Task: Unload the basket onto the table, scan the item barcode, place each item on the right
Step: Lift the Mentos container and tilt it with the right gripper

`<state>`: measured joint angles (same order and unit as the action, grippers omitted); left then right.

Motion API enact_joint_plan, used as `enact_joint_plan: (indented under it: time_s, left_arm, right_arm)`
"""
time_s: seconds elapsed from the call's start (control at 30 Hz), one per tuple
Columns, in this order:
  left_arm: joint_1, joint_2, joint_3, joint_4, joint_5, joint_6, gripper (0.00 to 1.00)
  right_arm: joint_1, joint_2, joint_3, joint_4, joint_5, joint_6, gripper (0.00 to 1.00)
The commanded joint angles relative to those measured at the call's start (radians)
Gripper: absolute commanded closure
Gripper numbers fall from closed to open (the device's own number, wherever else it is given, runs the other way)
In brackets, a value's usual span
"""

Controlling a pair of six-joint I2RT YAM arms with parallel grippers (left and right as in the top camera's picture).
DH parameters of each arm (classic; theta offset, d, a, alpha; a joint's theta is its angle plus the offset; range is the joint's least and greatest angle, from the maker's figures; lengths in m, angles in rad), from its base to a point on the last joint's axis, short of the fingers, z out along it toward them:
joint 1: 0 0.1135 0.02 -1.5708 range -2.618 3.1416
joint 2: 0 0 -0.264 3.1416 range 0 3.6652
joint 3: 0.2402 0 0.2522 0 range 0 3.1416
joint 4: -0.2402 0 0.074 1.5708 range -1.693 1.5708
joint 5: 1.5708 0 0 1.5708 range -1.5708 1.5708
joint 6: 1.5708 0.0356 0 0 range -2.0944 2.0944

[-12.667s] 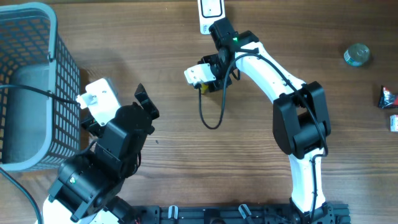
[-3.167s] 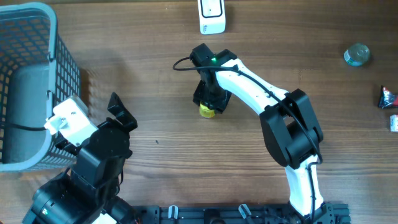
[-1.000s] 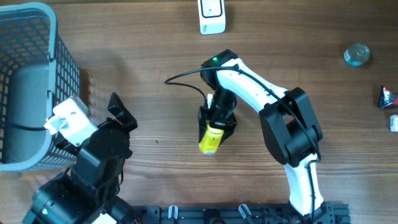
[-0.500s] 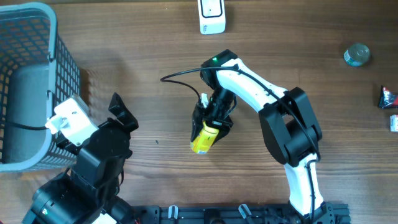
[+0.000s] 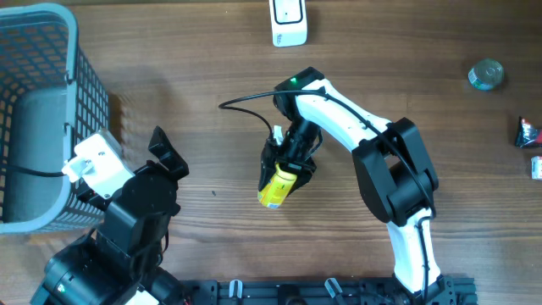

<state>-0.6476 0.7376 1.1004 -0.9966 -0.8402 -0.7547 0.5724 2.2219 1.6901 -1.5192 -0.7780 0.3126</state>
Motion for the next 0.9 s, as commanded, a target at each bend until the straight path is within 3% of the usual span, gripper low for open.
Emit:
enact_joint_plan:
  time_s: [0.0, 0.3, 0.47, 0.87]
  left_arm:
    - [0.005, -0.005, -0.001, -0.003, -0.001, -0.017, 0.0]
    - [0.005, -0.005, -0.001, -0.003, -0.001, -0.017, 0.0]
    - [0.005, -0.005, -0.001, -0.003, 0.002, -0.017, 0.0]
    - [0.005, -0.005, -0.001, -0.003, 0.002, -0.017, 0.0]
  right_arm:
    - [-0.005, 0.013, -0.003, 0.005, -0.035, 0.005, 0.66]
    - [-0.005, 0.013, -0.003, 0.05, -0.032, 0.031, 0.66]
    - [-0.005, 0.013, -0.002, 0.025, -0.151, 0.005, 0.66]
    - [-0.082, 0.013, 0.193, 0.003, -0.166, 0.042, 0.68]
